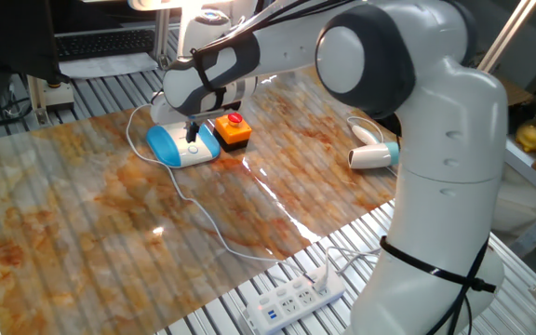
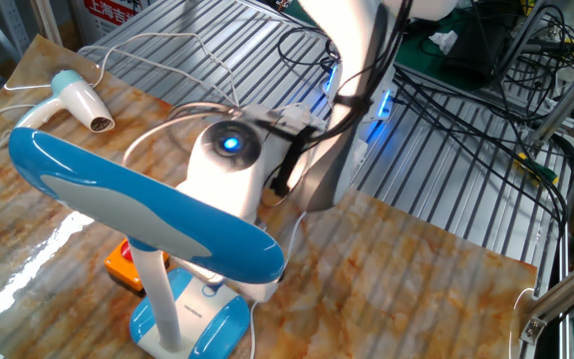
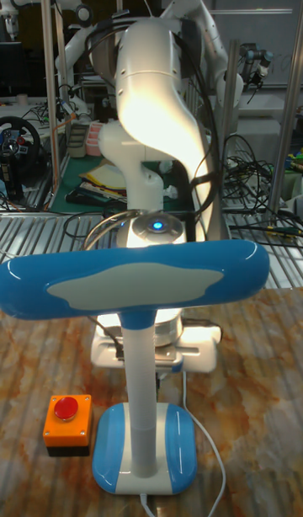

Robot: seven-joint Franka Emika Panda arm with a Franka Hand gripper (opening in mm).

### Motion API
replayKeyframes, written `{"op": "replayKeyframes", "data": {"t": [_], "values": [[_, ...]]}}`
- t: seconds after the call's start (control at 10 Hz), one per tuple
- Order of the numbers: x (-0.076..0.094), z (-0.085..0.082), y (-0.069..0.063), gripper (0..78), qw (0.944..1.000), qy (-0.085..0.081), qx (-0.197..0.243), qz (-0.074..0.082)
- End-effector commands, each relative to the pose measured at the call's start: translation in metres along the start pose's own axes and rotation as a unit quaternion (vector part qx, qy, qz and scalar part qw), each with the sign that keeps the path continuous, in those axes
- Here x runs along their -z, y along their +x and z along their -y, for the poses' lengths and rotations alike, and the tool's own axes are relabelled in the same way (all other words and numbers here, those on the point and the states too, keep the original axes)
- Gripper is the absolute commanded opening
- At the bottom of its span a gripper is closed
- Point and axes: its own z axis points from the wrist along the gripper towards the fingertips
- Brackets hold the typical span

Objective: Turn off the desk lamp by pressing the button

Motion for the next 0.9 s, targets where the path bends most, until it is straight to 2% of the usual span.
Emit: {"op": "replayKeyframes", "data": {"t": [0.1,0.4,0.6,0.9], "values": [[-0.014,0.01,-0.012,0.0,0.9999,-0.002,0.011,0.001],[-0.018,0.012,-0.011,0.0,0.9999,-0.004,0.01,-0.007],[-0.021,0.02,-0.008,0.0,0.9997,-0.007,0.013,-0.02],[-0.023,0.019,-0.002,0.0,0.9993,-0.007,0.007,-0.036]]}}
